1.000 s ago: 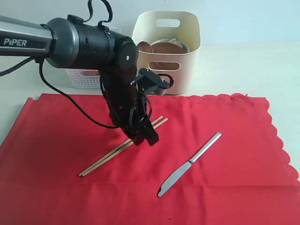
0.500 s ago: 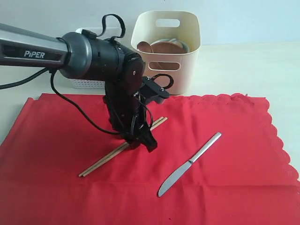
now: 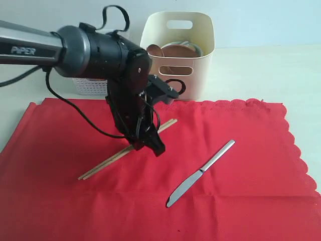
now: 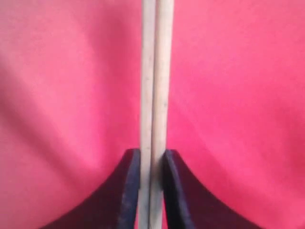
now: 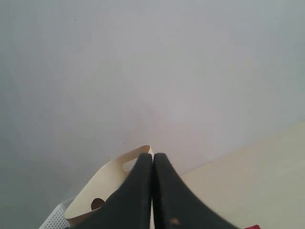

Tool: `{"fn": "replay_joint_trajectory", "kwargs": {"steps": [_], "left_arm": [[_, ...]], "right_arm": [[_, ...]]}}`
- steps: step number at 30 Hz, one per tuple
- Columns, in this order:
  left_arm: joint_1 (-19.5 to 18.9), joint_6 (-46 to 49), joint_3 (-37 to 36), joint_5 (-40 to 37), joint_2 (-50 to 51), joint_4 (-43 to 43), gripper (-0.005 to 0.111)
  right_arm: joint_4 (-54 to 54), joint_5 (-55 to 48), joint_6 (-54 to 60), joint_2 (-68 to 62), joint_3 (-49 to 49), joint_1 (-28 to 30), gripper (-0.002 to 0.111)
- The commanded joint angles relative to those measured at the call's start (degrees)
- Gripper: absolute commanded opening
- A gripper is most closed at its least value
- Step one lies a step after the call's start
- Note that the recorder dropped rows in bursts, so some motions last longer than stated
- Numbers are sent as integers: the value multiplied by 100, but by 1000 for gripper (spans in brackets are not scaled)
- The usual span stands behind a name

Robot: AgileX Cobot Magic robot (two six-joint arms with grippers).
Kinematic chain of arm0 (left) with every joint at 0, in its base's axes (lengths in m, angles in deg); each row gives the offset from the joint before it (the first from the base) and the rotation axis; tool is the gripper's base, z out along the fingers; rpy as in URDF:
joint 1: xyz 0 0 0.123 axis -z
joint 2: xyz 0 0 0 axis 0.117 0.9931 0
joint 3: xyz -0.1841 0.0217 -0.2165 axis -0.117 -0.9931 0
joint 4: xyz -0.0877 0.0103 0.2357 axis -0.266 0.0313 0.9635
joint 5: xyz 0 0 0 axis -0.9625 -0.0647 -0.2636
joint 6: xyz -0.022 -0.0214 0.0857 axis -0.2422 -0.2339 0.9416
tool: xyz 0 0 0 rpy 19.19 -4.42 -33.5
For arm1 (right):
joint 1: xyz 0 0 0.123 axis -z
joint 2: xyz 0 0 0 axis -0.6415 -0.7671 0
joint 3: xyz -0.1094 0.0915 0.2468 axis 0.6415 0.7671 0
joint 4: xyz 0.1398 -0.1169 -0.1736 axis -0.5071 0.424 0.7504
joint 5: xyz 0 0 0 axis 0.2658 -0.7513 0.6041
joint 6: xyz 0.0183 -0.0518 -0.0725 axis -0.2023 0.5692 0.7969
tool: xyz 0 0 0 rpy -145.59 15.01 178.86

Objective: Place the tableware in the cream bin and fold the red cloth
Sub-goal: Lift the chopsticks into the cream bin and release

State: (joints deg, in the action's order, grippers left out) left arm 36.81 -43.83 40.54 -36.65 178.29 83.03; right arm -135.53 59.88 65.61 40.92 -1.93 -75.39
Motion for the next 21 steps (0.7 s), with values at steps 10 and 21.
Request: {"fn": "replay_joint_trajectory", "kwargs": {"steps": [10, 21], "left_arm": [[-363, -474, 990, 3013, -1419, 12, 0], [-472, -1146, 1028, 7024, -154, -61, 0]], "right_arm": [[52, 18, 18, 14, 18, 15, 0], [52, 18, 18, 14, 18, 15, 0]]}}
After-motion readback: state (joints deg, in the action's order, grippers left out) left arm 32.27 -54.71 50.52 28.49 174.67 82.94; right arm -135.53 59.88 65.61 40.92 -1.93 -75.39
